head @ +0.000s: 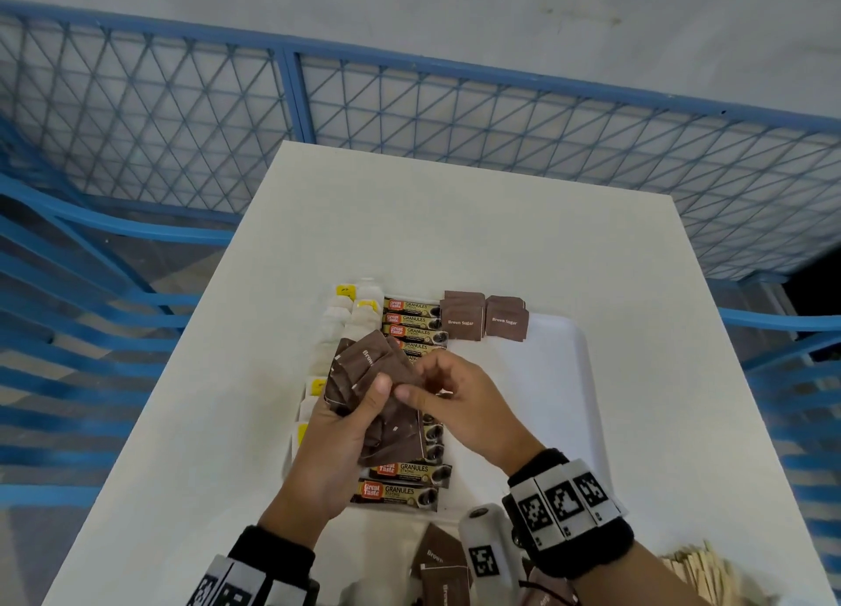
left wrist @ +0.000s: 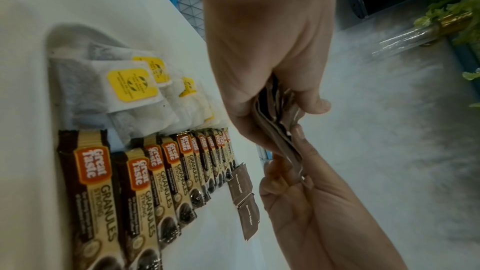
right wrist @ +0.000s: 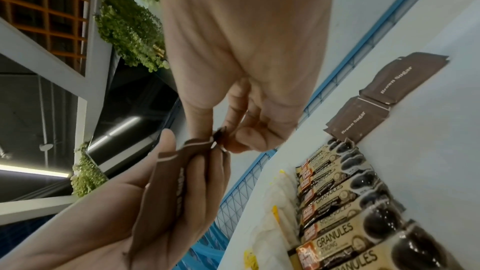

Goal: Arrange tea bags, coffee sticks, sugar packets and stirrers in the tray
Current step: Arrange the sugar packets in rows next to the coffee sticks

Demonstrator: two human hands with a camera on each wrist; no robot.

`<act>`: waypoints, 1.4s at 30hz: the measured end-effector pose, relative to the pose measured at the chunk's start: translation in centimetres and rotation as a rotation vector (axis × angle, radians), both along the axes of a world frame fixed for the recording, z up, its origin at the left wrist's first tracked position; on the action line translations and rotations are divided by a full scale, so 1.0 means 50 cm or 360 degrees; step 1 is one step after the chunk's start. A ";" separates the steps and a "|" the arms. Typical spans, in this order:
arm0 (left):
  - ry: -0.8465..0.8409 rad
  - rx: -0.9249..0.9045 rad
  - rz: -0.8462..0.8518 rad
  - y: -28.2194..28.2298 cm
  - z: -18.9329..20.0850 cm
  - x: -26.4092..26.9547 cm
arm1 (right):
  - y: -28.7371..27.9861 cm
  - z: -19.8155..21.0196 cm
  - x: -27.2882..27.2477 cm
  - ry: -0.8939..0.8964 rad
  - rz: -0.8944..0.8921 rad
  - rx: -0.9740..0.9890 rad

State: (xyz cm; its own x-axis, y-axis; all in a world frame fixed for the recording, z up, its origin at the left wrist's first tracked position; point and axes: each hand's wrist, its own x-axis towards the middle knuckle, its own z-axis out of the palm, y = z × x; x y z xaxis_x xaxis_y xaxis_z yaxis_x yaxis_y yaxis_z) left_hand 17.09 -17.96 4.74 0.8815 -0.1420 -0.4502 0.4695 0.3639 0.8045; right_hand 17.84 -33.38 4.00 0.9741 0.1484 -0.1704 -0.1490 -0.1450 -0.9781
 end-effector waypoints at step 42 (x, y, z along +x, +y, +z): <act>-0.0062 0.0049 -0.0055 -0.016 0.011 -0.021 | -0.073 0.052 -0.035 0.0089 -0.0046 0.0042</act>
